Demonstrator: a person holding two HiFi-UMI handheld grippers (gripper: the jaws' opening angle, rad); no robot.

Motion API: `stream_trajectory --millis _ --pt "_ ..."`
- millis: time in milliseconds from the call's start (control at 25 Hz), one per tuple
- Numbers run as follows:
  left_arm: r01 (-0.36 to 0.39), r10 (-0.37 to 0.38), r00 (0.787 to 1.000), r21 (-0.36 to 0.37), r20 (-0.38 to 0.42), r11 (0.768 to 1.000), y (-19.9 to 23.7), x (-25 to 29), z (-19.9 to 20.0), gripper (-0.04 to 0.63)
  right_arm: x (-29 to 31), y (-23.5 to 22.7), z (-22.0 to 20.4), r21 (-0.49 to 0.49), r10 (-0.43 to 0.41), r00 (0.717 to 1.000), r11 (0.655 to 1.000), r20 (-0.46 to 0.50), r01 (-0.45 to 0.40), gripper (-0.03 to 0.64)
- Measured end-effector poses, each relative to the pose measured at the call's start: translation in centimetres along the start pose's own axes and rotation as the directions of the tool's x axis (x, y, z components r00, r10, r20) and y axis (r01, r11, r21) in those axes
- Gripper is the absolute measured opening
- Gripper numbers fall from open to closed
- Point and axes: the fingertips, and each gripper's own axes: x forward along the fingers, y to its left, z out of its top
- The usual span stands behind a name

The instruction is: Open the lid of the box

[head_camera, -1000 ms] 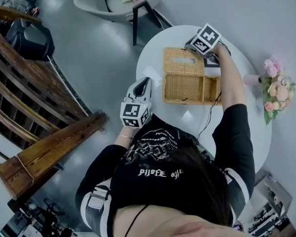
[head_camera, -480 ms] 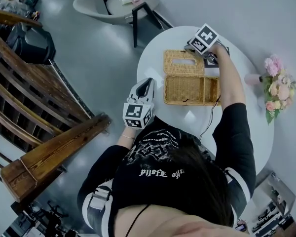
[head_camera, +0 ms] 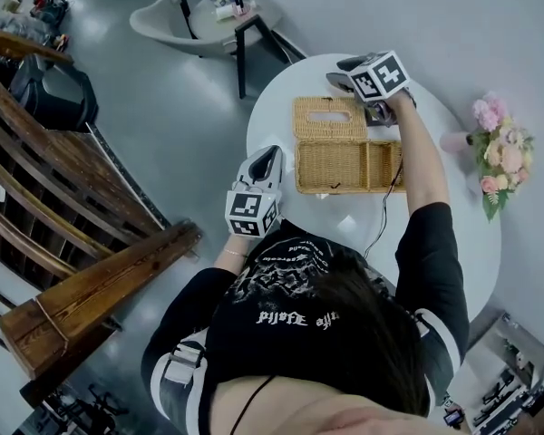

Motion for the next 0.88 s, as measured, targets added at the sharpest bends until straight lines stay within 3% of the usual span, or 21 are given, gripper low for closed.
stream_trajectory --millis 160,320,600,880 --pt "0.012 -0.012 1.0 0.006 0.015 1.0 -0.3 -0.5 0.4 0.028 -3.0 0.2 2.6 -0.031 -0.118 0.982 0.992 0.149 0.124 0.201" --pt "0.013 -0.013 0.999 0.008 0.034 1.0 -0.3 -1.3 0.8 0.028 -6.6 1.4 5.0 -0.043 -0.206 0.939 0.973 0.276 0.226 0.201" --pt "0.031 -0.033 0.996 0.022 0.077 0.999 -1.0 -2.6 2.0 0.028 -10.9 5.9 5.8 0.004 -0.238 0.877 0.966 0.417 0.259 0.204" --pt "0.056 -0.061 0.992 0.044 0.11 0.997 -2.5 -3.6 2.7 0.028 -14.7 8.7 4.2 0.061 -0.307 0.813 0.946 0.494 0.32 0.204"
